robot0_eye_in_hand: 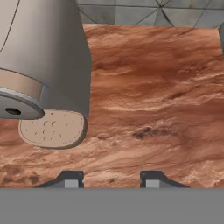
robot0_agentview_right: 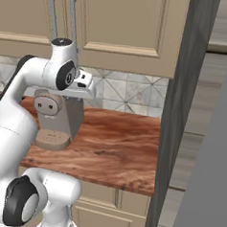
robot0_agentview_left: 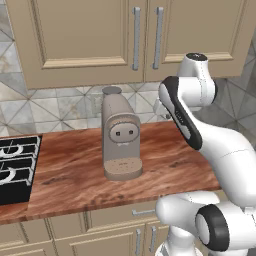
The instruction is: Open the cabinet directly in front. Then move the liquor and the mug to the dining counter with the candle on it.
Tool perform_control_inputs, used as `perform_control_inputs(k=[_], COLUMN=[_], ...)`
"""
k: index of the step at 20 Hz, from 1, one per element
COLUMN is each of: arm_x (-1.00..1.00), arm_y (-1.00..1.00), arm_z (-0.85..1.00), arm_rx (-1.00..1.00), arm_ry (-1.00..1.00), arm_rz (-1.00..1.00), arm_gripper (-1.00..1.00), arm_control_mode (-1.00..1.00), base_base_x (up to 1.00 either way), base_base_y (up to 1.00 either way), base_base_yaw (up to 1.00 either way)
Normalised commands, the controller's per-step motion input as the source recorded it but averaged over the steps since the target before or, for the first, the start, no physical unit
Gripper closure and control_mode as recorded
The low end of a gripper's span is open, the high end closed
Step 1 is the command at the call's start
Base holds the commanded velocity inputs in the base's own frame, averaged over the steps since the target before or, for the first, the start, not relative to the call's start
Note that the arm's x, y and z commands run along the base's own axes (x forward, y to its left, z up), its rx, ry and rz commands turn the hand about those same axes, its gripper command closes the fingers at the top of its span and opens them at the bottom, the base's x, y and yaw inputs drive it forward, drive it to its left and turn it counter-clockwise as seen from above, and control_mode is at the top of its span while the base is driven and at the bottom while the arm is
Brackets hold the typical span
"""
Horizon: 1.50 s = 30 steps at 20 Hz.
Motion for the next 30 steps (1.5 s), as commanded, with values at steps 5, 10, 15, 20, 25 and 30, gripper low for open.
perform_control_inputs(k=[5,10,15,20,25,30], arm_x=[-0.23,-0.52,-0.42,-0.5,-0.43,-0.31], arm_y=[0.0,0.0,0.0,0.0,0.0,0.0], arm_z=[0.09,0.38,0.43,0.39,0.29,0.14], arm_rx=[0.0,-0.02,0.0,0.0,0.0,0.0], arm_ry=[-0.14,-0.38,-0.42,-0.46,-0.42,-0.3], arm_rz=[0.0,0.0,0.0,0.0,0.0,0.0], arm_gripper=[-1.0,-1.0,-1.0,-1.0,-1.0,-1.0], arm_control_mode=[-1.0,-1.0,-1.0,-1.0,-1.0,-1.0], base_base_x=[0.0,0.0,0.0,0.0,0.0,0.0], base_base_y=[0.0,0.0,0.0,0.0,0.0,0.0], base_base_yaw=[0.0,0.0,0.0,0.0,0.0,0.0])
